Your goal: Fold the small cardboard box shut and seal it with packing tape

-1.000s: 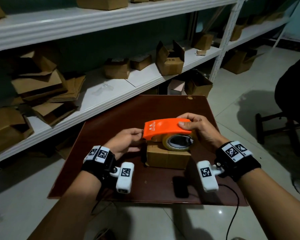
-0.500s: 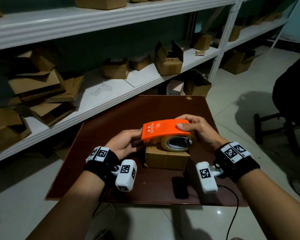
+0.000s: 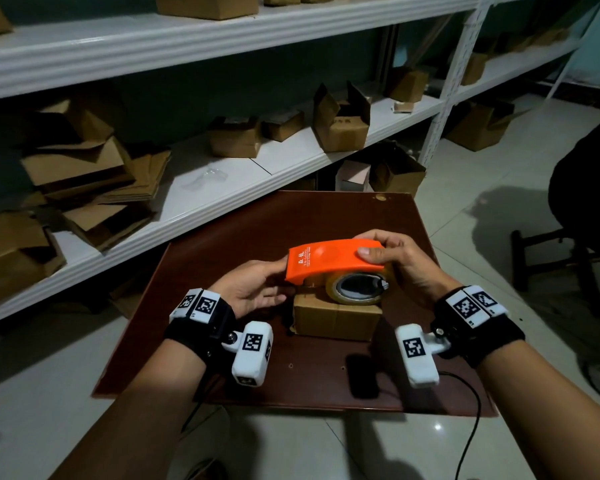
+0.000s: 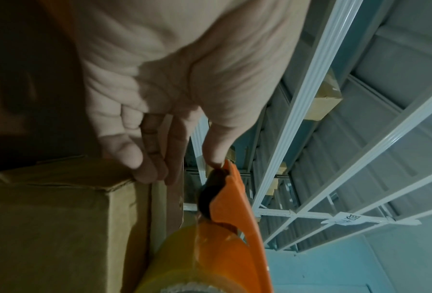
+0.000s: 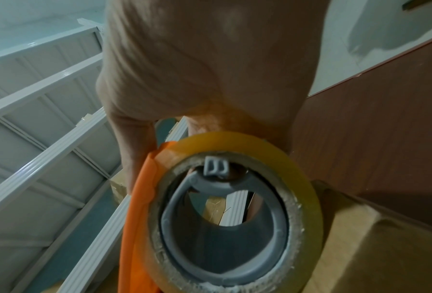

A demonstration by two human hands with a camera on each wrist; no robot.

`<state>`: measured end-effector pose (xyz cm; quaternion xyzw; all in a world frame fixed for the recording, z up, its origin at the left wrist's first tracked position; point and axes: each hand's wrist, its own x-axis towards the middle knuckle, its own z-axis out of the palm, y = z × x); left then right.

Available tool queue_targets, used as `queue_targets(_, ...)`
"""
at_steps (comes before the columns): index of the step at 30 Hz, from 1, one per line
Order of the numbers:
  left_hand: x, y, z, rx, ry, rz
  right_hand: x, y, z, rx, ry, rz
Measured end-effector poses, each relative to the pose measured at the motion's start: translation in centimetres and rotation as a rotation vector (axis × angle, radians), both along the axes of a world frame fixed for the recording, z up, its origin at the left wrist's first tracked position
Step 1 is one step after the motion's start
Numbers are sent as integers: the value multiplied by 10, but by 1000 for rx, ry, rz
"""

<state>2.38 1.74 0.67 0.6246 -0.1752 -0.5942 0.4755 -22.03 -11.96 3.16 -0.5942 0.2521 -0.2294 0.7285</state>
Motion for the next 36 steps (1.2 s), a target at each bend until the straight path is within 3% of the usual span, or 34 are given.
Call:
queue_targets(11,4,1,-2,1,5,-21,-2,3,-4,-7,30,-10)
queue_targets(19,0,0,0,13,78,60,-9,8,-25,-109,14,41)
queue_targets(27,-5,-2,1,6,-126,97,-10,14,-27,-308,158,-61)
queue_targets(32,-9,1,4,40,-425,76,-7,22,-43,-499,176,-158)
queue_targets(36,-9,3,2,71,-462,120,-6,27,-43,-559,185,-180)
